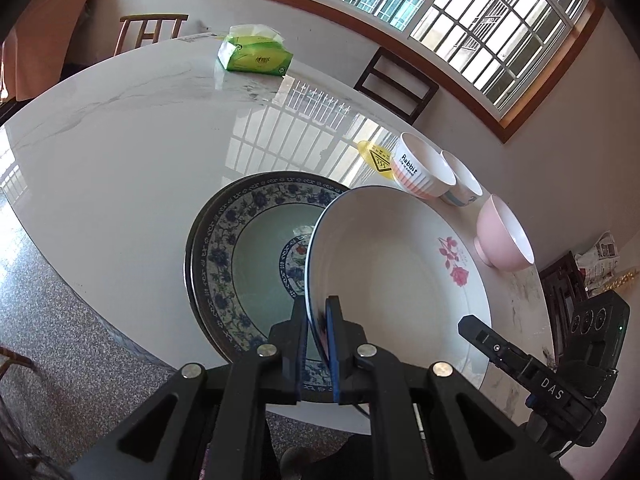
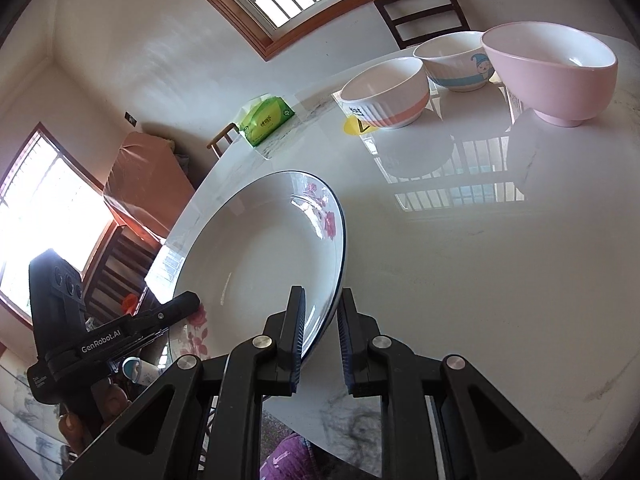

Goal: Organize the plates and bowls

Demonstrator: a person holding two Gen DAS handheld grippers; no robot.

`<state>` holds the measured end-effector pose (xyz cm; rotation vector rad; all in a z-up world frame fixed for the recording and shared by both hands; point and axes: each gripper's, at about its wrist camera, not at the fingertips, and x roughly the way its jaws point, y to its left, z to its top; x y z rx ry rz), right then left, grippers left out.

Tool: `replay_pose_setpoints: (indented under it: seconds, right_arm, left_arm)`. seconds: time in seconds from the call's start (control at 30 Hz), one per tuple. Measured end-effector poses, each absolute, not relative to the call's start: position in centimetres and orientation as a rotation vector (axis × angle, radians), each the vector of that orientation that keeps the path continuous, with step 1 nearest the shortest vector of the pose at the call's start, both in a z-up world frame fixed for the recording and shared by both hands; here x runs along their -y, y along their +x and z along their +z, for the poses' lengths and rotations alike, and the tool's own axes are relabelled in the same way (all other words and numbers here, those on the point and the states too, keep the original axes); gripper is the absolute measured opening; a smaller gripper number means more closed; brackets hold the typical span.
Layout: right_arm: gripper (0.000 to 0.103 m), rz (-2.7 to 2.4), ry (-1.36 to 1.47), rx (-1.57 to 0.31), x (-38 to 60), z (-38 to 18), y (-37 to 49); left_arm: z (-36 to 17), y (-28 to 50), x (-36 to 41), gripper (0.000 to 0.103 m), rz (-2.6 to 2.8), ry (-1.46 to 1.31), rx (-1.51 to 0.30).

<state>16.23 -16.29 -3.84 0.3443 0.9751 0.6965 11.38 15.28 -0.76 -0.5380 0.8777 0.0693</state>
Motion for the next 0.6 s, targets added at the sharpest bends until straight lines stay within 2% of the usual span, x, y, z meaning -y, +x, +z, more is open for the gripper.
replay_pose_setpoints:
  seconds: [0.6]
  right_arm:
    - [0.016, 0.717, 0.257, -1.009, 10.8, -4.3, 16.8]
  left_arm:
    - [-2.2, 11.8, -19.1, 0.009, 0.128, -0.577, -0.883]
